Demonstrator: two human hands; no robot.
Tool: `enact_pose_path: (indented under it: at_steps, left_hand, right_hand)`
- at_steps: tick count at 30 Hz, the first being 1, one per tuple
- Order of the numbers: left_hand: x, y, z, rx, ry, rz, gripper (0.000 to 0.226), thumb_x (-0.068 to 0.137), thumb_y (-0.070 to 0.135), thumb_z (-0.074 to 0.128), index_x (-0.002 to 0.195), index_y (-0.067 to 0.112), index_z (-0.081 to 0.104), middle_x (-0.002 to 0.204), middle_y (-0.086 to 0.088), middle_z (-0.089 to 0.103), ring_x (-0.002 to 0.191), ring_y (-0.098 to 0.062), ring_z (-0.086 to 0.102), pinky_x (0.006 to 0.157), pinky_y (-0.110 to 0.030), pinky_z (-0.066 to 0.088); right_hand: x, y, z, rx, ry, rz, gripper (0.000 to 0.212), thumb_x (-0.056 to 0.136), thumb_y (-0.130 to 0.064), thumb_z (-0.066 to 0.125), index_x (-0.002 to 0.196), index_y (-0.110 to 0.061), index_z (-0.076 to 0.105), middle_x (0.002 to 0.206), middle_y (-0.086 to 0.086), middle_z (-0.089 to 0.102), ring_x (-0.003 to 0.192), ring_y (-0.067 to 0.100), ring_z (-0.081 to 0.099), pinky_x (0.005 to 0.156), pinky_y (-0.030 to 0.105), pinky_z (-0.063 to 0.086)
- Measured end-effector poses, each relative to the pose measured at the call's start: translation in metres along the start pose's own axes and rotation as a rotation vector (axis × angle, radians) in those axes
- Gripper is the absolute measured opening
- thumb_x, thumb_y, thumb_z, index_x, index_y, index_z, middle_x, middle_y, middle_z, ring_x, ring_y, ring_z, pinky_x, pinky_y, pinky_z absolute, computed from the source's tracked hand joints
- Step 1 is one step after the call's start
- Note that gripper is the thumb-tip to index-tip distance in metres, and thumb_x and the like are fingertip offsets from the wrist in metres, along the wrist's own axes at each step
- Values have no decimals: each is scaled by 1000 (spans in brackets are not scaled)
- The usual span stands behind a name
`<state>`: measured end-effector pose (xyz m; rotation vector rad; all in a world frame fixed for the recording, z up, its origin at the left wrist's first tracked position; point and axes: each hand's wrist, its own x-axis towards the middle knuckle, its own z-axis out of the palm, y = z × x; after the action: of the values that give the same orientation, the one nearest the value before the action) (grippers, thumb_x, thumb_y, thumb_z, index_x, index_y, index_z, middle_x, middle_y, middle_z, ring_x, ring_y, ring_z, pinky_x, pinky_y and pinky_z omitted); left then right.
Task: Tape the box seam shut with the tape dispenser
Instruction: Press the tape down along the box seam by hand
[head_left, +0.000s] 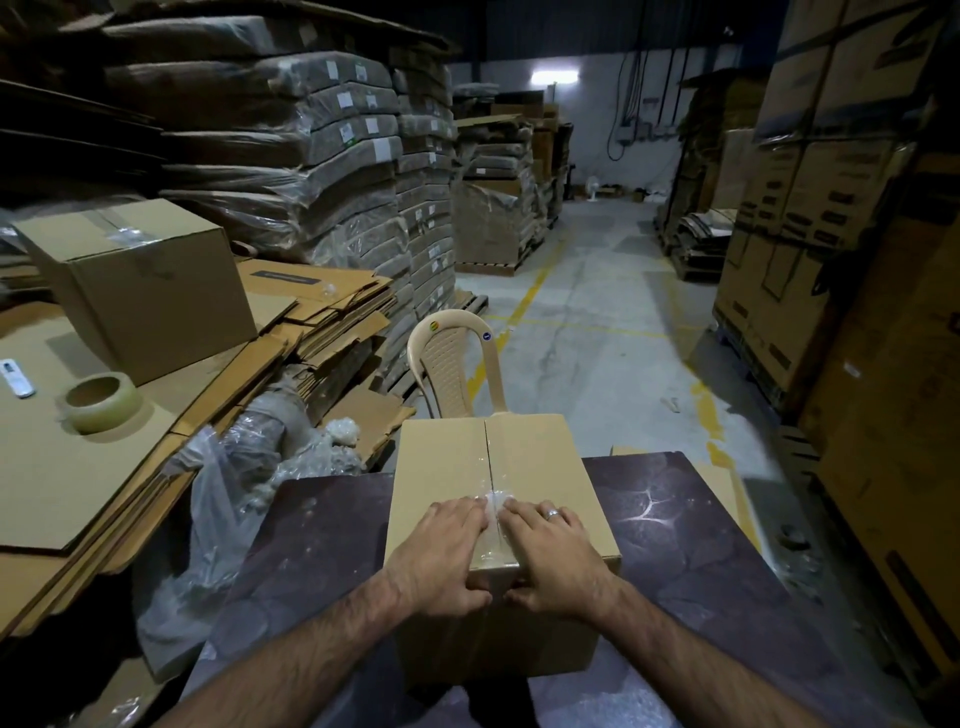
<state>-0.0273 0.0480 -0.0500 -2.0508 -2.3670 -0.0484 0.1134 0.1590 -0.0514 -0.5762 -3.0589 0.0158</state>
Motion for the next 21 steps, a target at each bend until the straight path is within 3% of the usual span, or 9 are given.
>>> enact_pose_path:
  at_steps: [4,9,14,18,21]
  left_hand:
    - [5,-3,-3,18,-54,-6,100,76,55,63,149,8,14,161,-9,6,147,-24,7,120,-42,10]
    - [5,-4,2,17,-23,-4,99,73,58,60,147,7,19,160,-9,11,146,-22,11,120,-41,14]
    - [6,-7,2,7,4,12,98,72,57,63,147,7,23,159,-9,15,145,-23,16,120,-39,16]
    - [-8,-6,13,-66,161,47,78,75,48,69,139,16,37,147,-2,41,131,-19,37,114,-33,30]
    - [-16,-6,15,-133,229,54,58,76,42,71,125,18,51,134,1,55,119,-16,47,105,-32,41]
  right_hand:
    - [9,-1,-8,-28,-87,5,99,75,-44,68,150,-15,11,160,2,8,143,26,17,113,48,16]
    - [6,1,-4,0,-29,18,93,73,-43,69,147,-18,20,158,0,16,140,24,23,111,45,20]
    - [12,0,-10,-1,-92,-2,101,73,-47,70,149,-17,11,160,-1,8,144,24,14,112,50,15]
    - [-2,3,-2,74,65,-10,81,75,-42,68,145,-25,31,154,-6,29,136,19,30,108,37,21]
    - [-5,4,1,153,118,-31,67,71,-37,72,134,-27,50,144,-7,46,125,20,43,103,36,30]
